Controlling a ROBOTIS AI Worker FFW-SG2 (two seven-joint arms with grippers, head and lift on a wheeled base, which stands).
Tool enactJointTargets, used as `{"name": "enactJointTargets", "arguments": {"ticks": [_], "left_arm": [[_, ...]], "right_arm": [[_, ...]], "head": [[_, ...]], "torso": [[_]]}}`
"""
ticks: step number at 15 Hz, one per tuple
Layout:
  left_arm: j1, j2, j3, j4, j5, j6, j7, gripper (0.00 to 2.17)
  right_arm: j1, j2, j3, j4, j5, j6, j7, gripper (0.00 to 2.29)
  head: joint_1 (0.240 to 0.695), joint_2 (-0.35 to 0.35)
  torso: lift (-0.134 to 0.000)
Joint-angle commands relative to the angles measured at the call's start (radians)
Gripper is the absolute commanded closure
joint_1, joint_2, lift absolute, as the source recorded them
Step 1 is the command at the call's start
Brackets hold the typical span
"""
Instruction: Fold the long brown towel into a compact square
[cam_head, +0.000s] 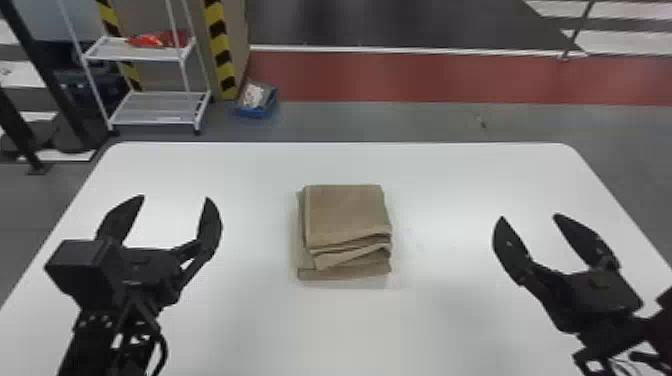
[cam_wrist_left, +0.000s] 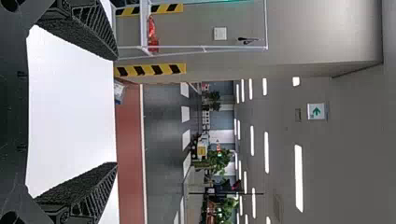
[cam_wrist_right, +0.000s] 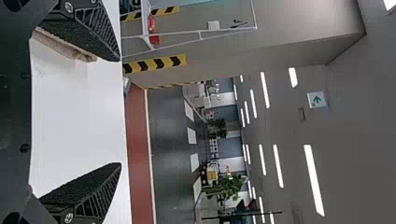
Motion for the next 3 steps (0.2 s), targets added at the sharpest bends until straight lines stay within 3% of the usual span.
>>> {"name": "enactJointTargets", "arguments": {"ticks": [1,3], "left_arm": [[0.001,0.0,0.001,-0.002,0.003,0.003,-0.001,0.09],[0.001,0.0,0.001,-0.005,0.006,0.003,-0.004,0.09]], "right_arm": [[-0.001,-0.004,0.0,0.0,0.0,-0.001,-0.001,0.09],[0.001,-0.006,0.0,-0.005,0.0,-0.001,-0.003,0.09]], "head": [[0.695,-0.03],[0.695,-0.031]], "torso": [[-0.124],[-0.124]]}}
